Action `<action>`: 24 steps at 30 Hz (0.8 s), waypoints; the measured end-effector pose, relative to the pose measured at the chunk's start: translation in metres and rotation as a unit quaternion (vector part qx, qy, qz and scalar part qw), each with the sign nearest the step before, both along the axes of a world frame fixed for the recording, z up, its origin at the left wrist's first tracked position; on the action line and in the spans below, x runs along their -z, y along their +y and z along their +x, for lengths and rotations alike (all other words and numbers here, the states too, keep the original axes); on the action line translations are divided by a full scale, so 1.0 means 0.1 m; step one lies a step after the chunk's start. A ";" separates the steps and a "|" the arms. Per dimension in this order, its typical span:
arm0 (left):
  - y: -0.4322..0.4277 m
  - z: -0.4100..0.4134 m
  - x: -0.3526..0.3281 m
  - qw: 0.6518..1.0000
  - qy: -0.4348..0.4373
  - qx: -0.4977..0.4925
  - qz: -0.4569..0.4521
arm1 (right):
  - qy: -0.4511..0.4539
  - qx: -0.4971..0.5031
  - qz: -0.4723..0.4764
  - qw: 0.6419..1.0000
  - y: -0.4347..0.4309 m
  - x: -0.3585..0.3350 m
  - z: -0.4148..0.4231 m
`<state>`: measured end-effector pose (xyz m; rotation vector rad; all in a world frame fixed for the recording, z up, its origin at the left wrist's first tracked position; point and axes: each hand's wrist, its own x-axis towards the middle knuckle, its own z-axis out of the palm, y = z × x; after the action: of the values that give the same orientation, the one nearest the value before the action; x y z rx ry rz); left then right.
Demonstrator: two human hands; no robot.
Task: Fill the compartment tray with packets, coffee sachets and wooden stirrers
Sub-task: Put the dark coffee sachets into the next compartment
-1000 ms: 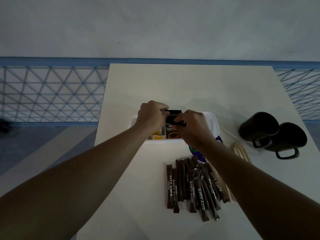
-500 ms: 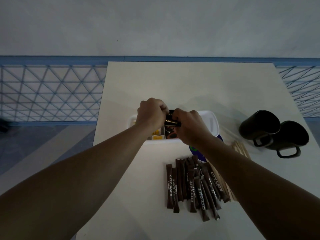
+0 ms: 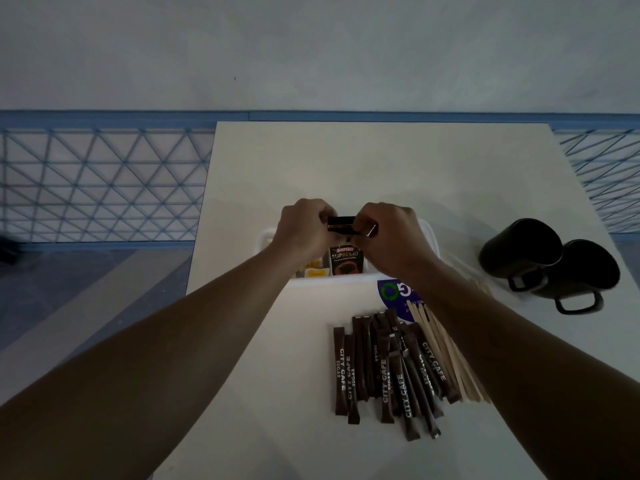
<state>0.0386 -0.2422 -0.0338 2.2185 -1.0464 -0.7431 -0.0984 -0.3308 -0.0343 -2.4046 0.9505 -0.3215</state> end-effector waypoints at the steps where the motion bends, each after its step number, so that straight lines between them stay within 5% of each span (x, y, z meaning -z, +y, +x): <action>1: 0.00 0.00 0.02 1.000 -0.005 -0.004 -0.002 | -0.001 0.004 -0.001 1.000 0.01 0.02 0.01; 24: 0.48 -0.31 -0.30 0.998 -0.032 -0.046 -0.039 | -0.015 0.056 0.026 0.998 0.40 -0.13 -0.53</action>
<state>0.0076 -0.1938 -0.0036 2.2199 -0.9788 -0.5859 -0.1517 -0.2907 -0.0212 -2.2978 1.0703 -0.3690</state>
